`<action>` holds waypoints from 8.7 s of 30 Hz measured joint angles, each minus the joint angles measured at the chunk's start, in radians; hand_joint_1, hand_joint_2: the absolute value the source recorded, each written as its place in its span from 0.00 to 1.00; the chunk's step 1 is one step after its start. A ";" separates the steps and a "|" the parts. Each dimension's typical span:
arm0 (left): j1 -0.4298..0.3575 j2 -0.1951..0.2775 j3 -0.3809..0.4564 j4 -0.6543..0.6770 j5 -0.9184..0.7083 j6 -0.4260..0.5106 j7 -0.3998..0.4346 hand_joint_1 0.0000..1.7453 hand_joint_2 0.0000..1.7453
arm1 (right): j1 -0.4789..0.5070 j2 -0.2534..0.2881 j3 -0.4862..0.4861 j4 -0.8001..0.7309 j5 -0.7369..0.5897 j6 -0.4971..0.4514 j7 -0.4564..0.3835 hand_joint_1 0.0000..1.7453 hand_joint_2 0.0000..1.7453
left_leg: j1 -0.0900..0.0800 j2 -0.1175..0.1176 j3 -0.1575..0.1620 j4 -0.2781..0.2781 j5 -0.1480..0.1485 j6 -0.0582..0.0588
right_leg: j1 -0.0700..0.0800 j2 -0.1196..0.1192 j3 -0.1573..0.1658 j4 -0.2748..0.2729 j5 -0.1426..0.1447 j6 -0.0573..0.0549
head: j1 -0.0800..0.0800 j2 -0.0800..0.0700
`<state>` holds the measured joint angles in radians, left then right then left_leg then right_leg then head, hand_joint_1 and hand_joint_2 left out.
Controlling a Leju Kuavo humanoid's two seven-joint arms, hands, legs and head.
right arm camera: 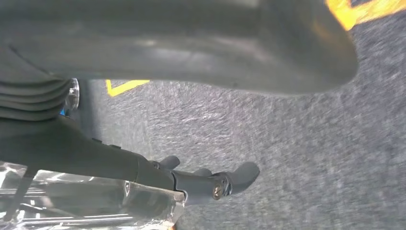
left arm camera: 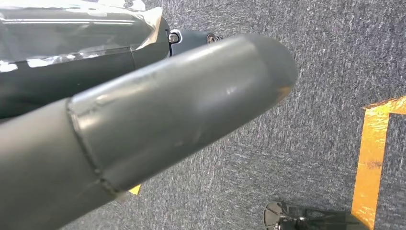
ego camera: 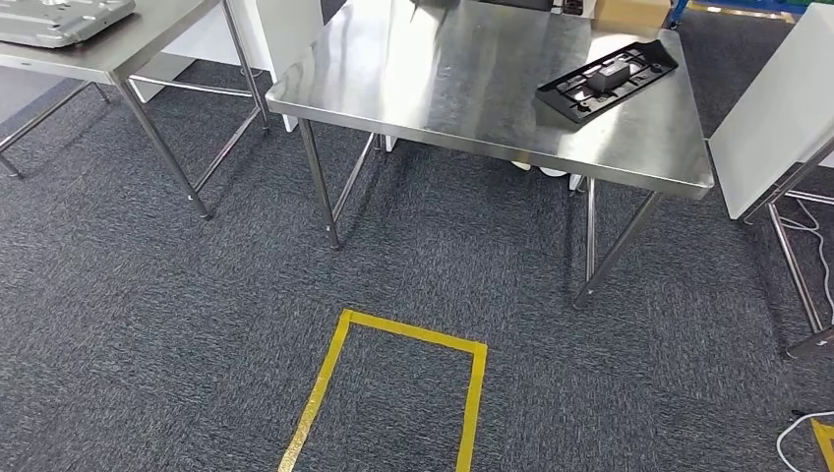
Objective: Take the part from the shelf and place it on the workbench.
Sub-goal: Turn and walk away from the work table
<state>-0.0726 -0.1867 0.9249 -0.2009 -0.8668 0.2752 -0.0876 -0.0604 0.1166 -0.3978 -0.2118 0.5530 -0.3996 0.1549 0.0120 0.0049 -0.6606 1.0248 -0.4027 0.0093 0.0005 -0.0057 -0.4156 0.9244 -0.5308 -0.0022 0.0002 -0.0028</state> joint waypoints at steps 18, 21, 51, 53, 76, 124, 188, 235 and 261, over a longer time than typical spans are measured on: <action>0.000 0.004 -0.016 0.001 -0.047 0.036 -0.010 0.00 0.00 | 0.010 0.002 -0.033 0.011 0.003 -0.002 0.008 0.00 0.00 | 0.004 -0.001 0.102 -0.007 -0.093 0.045 | -0.014 -0.004 -0.277 0.250 -0.019 0.034 | 0.000 0.000; 0.000 0.005 -0.023 0.001 -0.052 0.034 -0.012 0.00 0.00 | 0.010 0.000 -0.028 0.013 0.042 -0.021 0.033 0.00 0.00 | 0.002 -0.002 0.054 -0.005 -0.054 0.040 | -0.014 0.000 -0.270 0.382 -0.027 0.057 | 0.001 0.000; 0.006 0.007 -0.038 0.006 -0.069 0.021 0.018 0.00 0.00 | 0.022 -0.013 0.017 0.015 0.091 -0.044 0.047 0.00 0.00 | 0.004 -0.027 0.082 -0.013 -0.058 0.036 | -0.011 0.001 -0.181 0.346 -0.132 0.032 | 0.006 0.000; 0.006 0.006 -0.038 0.006 -0.069 0.021 0.018 0.00 0.00 | 0.023 -0.014 0.017 0.015 0.091 -0.044 0.047 0.00 0.00 | 0.004 -0.049 0.082 -0.013 -0.053 0.032 | -0.014 0.009 -0.143 0.257 -0.079 0.050 | 0.007 0.000; 0.005 -0.011 -0.045 0.009 -0.086 0.005 0.028 0.00 0.00 | 0.017 -0.018 0.048 0.017 0.192 -0.026 0.103 0.00 0.00 | -0.001 0.029 0.081 0.000 -0.070 0.017 | -0.002 -0.086 -0.085 0.094 -0.010 0.030 | 0.004 0.000; 0.009 -0.048 0.013 0.008 -0.085 0.020 0.073 0.00 0.00 | -0.033 0.070 0.272 0.021 0.436 0.069 0.156 0.00 0.00 | -0.003 -0.041 -0.004 0.113 -0.108 -0.008 | -0.010 0.007 -0.070 0.056 0.021 -0.003 | 0.002 0.000; 0.013 -0.030 -0.056 0.010 -0.155 -0.011 0.065 0.00 0.00 | 0.012 0.068 0.225 0.027 0.453 0.129 0.146 0.00 0.00 | 0.001 -0.013 -0.068 0.275 -0.181 -0.019 | -0.014 -0.037 -0.098 0.085 0.013 0.003 | -0.002 0.000; 0.005 -0.042 -0.018 0.012 -0.068 0.077 -0.079 0.00 0.00 | 0.029 0.069 0.200 0.028 0.416 0.035 0.083 0.00 0.00 | -0.006 0.001 0.089 -0.025 -0.044 0.044 | -0.018 -0.002 -0.230 0.361 -0.094 0.029 | -0.007 0.000; 0.004 -0.041 0.024 0.013 -0.033 0.099 -0.124 0.00 0.00 | 0.023 0.082 0.185 0.029 0.410 0.034 0.087 0.00 0.00 | -0.020 0.000 0.085 -0.011 -0.060 0.048 | -0.009 0.000 -0.113 0.104 0.004 0.017 | -0.021 0.000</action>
<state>-0.0684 -0.2273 0.9492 -0.1875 -0.8993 0.3741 -0.2112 -0.0372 0.1986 -0.2131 -0.1828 0.9628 -0.3660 0.2420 -0.0083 0.0051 -0.5760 1.0135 -0.4625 0.0577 -0.0088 -0.0060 -0.5288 1.0285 -0.5266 0.0144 -0.0203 -0.0027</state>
